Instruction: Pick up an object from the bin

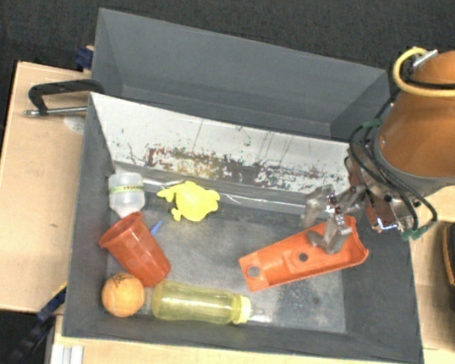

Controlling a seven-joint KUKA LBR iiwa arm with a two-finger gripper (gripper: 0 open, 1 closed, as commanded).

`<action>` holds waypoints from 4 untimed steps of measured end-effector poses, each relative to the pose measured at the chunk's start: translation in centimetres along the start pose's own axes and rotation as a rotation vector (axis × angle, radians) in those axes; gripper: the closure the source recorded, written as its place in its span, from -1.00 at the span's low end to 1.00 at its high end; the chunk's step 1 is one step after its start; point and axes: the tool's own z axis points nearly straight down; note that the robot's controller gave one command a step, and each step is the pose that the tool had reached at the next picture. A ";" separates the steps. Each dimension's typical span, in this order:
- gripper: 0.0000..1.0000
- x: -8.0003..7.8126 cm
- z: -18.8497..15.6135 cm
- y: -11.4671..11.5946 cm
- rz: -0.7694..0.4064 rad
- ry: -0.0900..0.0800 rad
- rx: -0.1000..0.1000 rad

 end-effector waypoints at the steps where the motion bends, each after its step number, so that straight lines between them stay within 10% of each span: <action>1: 1.00 -2.4 16.9 1.6 0.056 0.000 -0.002; 2: 1.00 -2.5 19.4 2.0 0.062 0.007 -0.005; 4: 1.00 -3.1 9.2 -0.2 0.056 0.002 -0.005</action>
Offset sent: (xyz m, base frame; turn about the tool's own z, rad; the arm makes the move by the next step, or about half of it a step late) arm 0.0000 0.0000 0.0000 0.0000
